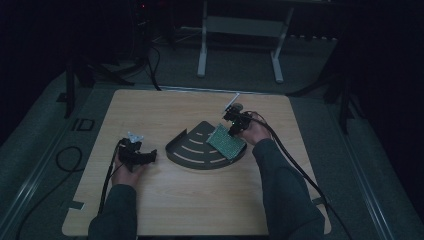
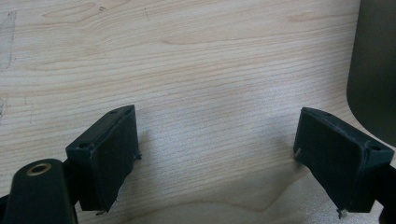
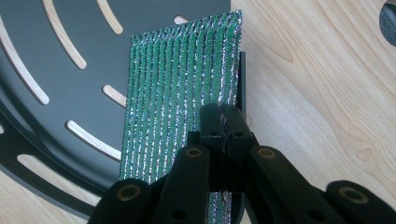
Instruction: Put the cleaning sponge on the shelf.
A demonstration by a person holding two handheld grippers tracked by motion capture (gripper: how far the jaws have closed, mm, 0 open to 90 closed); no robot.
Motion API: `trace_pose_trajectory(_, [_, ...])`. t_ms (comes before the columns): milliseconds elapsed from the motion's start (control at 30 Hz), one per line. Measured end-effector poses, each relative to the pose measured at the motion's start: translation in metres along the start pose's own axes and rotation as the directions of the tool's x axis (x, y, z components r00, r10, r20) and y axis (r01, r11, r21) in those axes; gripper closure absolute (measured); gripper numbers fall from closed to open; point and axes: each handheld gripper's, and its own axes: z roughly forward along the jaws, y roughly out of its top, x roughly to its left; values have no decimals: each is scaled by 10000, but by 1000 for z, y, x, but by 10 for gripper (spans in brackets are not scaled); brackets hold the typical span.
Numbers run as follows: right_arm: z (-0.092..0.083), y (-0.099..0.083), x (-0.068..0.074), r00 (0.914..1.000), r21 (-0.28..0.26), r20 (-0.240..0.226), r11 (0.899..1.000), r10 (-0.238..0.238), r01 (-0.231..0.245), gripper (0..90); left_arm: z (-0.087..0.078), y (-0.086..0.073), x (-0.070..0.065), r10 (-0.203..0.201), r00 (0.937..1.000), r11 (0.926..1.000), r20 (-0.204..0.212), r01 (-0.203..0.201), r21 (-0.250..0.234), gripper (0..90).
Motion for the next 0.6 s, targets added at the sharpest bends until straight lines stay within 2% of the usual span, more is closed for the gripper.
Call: trace_pose_trajectory(600, [7,-1,1,9999,144,102,9999,-79,77,884,0,0,0,-1,10000,10000,-1,1,-2,142])
